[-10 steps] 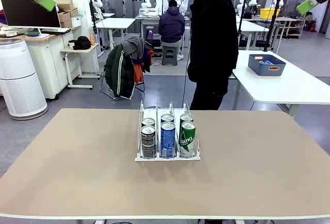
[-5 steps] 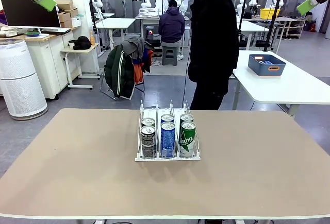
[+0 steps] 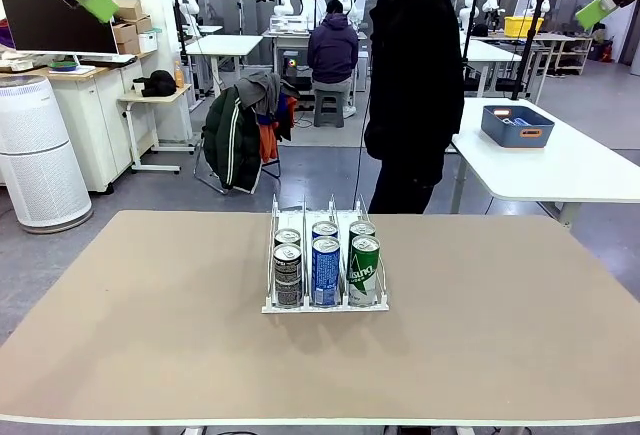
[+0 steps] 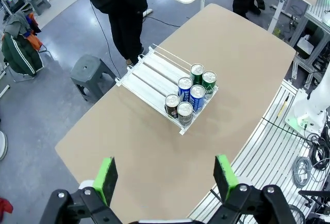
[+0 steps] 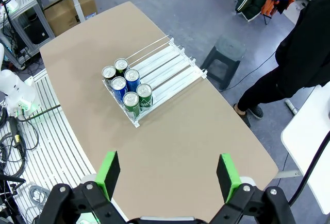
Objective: Fill the beverage cans into the dispenser.
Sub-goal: Pick up the Sprite handed by the human.
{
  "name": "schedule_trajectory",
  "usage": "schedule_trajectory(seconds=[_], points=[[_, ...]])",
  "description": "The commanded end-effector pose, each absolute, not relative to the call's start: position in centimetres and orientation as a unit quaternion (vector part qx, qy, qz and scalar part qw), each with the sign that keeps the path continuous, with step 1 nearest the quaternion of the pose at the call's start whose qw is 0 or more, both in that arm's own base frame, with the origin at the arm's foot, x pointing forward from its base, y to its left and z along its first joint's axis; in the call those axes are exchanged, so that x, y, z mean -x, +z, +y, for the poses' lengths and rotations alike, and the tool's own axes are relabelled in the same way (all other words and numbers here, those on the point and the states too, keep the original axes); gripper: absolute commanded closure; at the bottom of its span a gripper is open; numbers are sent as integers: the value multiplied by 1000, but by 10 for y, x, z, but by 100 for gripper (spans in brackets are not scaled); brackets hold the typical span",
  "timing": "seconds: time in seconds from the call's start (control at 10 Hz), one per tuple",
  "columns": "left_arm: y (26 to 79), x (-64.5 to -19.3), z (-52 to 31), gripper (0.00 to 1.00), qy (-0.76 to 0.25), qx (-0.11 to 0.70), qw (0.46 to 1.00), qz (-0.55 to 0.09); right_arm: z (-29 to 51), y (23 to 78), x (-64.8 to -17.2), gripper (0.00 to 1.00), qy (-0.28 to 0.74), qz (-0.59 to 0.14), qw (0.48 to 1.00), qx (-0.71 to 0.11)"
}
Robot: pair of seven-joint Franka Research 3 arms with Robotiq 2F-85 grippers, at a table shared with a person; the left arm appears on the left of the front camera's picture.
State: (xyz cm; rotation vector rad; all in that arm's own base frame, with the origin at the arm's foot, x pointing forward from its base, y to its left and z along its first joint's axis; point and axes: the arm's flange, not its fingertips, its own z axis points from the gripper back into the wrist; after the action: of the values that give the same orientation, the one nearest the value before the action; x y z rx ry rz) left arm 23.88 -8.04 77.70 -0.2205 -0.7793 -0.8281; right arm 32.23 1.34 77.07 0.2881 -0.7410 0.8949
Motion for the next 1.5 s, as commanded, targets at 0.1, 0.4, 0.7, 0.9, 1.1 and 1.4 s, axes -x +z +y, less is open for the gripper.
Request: schedule_trajectory(seconds=[0.1,0.4,0.7,0.9,1.1,1.4], points=[[782,-234,-77,0,-405,122,829,-365,14,771,-322,0,421,-350,826,-135],[783,-231,-75,0,-425,127,817,-368,14,771,-322,0,421,-350,826,-135],[784,-232,-78,0,-412,109,825,-370,14,771,-322,0,421,-350,826,-135],[784,-232,-78,0,-412,109,825,-370,14,771,-322,0,421,-350,826,-135],[784,-232,-78,0,-412,109,825,-370,14,771,-322,0,421,-350,826,-135],[784,-232,-78,0,-412,109,825,-370,14,771,-322,0,421,-350,826,-135]])
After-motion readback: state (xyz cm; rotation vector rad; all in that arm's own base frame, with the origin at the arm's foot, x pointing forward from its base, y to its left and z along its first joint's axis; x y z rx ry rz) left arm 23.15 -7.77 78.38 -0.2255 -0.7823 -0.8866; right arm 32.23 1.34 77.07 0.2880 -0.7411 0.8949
